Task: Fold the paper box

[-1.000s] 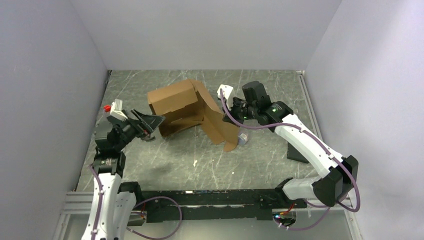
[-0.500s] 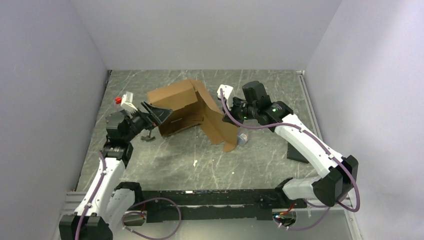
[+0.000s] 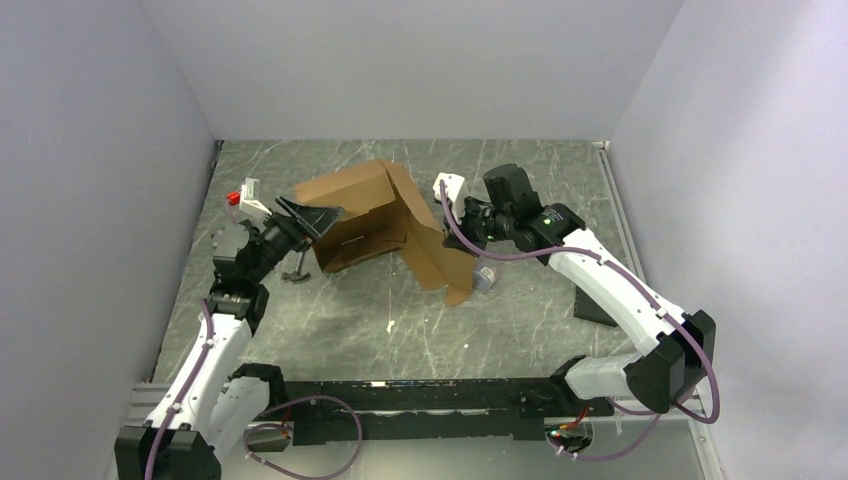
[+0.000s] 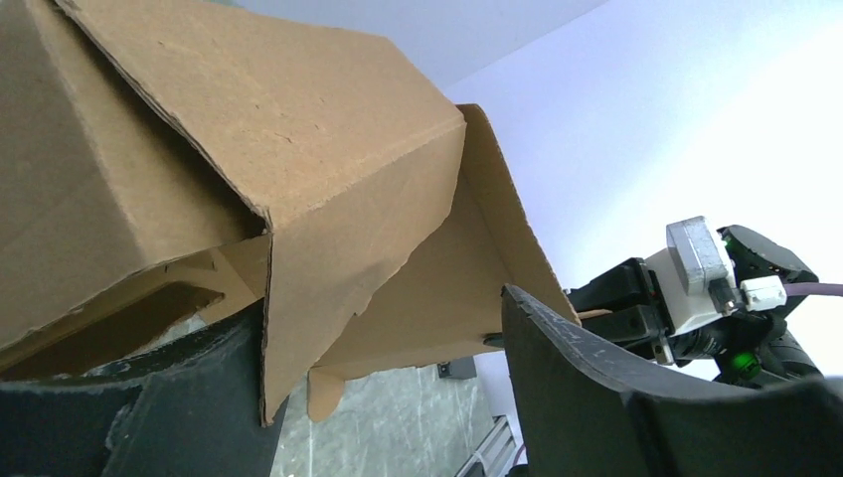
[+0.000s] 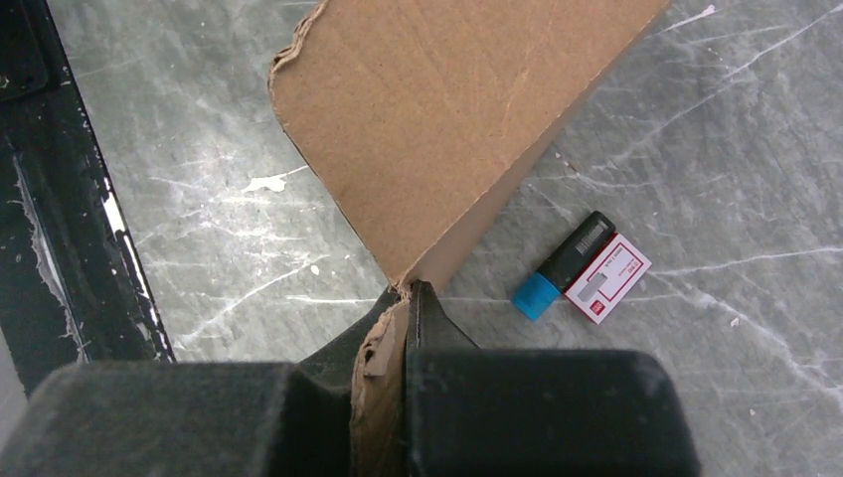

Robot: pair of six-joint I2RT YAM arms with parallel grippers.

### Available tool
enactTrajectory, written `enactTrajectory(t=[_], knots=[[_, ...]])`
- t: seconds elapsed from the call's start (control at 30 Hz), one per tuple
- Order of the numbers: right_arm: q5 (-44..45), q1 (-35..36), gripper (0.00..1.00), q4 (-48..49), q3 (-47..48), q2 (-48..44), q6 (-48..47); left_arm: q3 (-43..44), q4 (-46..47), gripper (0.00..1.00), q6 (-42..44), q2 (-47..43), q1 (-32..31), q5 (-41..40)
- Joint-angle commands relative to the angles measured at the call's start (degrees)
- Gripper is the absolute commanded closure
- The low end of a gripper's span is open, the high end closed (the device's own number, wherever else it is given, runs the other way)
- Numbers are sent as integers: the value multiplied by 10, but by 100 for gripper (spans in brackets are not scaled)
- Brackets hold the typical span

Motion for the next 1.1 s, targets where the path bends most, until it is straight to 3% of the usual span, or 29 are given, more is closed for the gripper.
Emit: enactTrajectory(t=[0.0, 0.43, 0.67, 1.07], knots=[[0, 3, 100, -15, -9, -8, -2, 22, 49, 27, -41, -5, -2, -6], [-55, 54, 100, -61, 18, -3, -52, 30, 18, 31, -25, 6, -2, -1], [-37, 50, 100, -48, 14, -14, -35, 41, -51, 31, 23, -4, -2, -13], [-120, 29, 100, -81, 20, -35, -63, 55, -74, 35, 49, 10, -2, -19]])
